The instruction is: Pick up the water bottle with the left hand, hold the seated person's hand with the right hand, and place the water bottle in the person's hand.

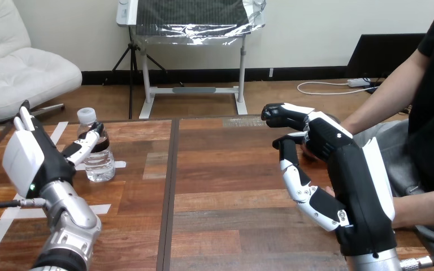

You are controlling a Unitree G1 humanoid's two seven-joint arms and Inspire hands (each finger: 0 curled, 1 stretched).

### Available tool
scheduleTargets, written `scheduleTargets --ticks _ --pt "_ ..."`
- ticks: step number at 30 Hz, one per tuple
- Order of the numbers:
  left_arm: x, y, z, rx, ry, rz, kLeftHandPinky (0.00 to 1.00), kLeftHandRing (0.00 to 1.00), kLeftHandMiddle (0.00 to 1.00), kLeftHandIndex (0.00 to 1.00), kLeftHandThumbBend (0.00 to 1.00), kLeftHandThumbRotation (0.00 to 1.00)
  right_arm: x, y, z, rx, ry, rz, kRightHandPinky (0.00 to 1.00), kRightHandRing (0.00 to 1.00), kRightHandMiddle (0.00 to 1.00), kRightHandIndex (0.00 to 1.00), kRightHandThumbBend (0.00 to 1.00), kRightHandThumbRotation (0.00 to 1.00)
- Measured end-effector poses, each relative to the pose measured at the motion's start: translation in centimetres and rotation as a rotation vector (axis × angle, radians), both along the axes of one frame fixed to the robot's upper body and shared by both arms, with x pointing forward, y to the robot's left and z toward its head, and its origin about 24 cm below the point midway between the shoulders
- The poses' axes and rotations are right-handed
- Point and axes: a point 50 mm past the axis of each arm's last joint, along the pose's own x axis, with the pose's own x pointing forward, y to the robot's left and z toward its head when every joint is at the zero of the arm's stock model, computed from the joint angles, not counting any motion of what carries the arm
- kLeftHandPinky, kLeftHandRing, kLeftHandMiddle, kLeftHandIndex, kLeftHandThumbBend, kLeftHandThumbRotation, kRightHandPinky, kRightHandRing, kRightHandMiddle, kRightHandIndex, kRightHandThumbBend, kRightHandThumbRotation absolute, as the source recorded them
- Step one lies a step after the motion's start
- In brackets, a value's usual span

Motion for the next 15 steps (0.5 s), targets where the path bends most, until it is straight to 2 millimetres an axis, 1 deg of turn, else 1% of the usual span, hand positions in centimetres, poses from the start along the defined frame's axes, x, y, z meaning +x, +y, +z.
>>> scheduleTargets --ticks 1,6,15 --pt "0.29 0.48 0.24 -0.016 0.017 -0.004 0.83 0.93 0.97 0.97 0.89 0.50 0.01 -0.18 0.01 -0.004 -0.001 -0.007 0.57 0.72 0.76 0.68 0.06 0.00" --pt "0.49 0.55 0.30 -0.028 0.038 -0.018 0.79 0.89 0.94 0.95 0.89 0.49 0.01 -0.23 0.01 -0.006 -0.001 -0.007 0.56 0.71 0.76 0.67 0.06 0.00" --pt "0.97 0.52 0.40 -0.064 0.083 -0.053 0.76 0.86 0.92 0.92 0.91 0.46 0.01 -0.26 0.01 -0.009 0.000 -0.006 0.55 0.71 0.75 0.67 0.07 0.00"
